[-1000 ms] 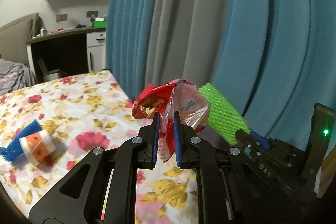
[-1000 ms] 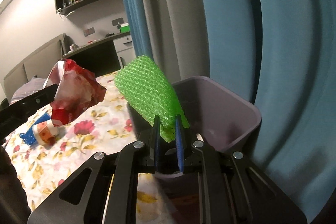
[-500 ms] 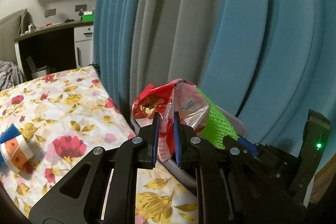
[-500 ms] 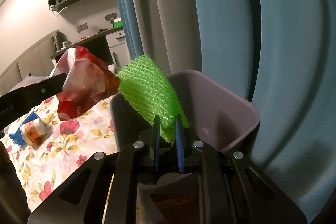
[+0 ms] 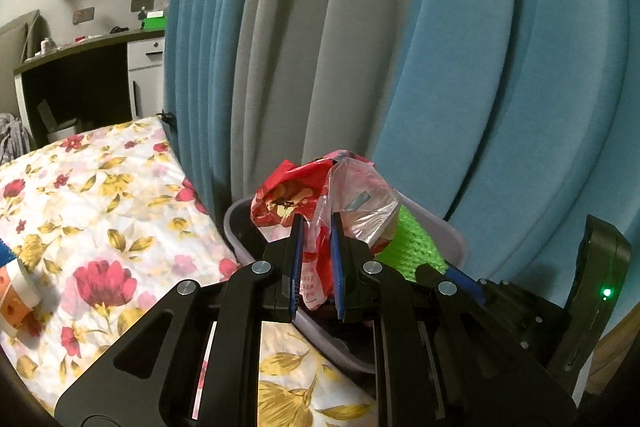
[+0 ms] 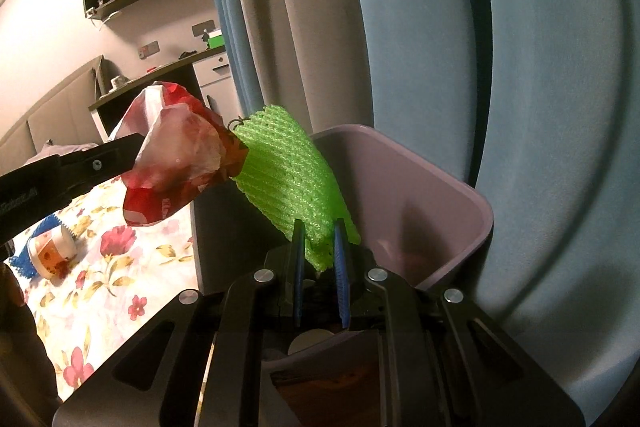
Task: Collect trash
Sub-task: 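Carry the green net in the right tool and red bag in the left tool toward the grey bin, then open both tools over the grey bin to drop the net and bag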
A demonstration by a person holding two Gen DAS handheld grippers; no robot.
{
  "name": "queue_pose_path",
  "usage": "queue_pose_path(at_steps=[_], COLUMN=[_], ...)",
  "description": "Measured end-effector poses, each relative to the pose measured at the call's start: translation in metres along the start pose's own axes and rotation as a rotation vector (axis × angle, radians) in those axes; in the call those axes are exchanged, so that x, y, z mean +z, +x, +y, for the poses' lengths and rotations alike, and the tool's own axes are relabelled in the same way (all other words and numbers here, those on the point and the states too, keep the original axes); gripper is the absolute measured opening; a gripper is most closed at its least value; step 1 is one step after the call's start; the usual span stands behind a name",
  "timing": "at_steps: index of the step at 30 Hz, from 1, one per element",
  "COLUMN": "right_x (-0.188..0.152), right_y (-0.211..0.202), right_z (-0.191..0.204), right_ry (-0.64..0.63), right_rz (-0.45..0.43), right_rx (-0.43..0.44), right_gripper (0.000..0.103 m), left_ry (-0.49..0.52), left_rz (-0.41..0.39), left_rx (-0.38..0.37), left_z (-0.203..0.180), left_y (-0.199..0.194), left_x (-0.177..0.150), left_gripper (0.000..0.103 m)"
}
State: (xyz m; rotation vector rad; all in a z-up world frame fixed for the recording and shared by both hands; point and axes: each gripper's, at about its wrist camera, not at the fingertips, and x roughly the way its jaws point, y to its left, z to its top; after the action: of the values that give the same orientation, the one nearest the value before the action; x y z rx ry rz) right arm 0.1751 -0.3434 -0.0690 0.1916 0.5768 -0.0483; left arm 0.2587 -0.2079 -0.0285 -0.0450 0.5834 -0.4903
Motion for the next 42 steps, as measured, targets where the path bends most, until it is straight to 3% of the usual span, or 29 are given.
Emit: queue_pose_path(at_steps=[32,38,40,41,42], right_x=[0.001,0.002,0.002,0.002,0.002], right_y=[-0.002,-0.004,-0.005,-0.006,-0.007], right_z=[-0.012,-0.015,-0.015,-0.016,-0.017], right_ry=[0.030,0.044,0.047,0.048,0.048], right_rz=[0.007,0.000,-0.004,-0.006,-0.008], right_rx=[-0.008,-0.013,-0.018,-0.022,-0.025], right_gripper=[0.017,0.025,0.030,0.031,0.035], left_ry=[-0.022,-0.027,-0.028,-0.029,-0.031], left_rz=[0.075,0.082,0.087,0.091,0.093], left_rx=[-0.046,-0.060,-0.067,-0.072,-0.068], left_z=[-0.002,-0.004,-0.004,-0.004,-0.003], left_y=[0.040,0.044,0.045,0.046,0.047], left_x=[-0.008,-0.009,-0.010,-0.010,-0.010], left_gripper=[0.013,0.013,0.015,0.022,0.040])
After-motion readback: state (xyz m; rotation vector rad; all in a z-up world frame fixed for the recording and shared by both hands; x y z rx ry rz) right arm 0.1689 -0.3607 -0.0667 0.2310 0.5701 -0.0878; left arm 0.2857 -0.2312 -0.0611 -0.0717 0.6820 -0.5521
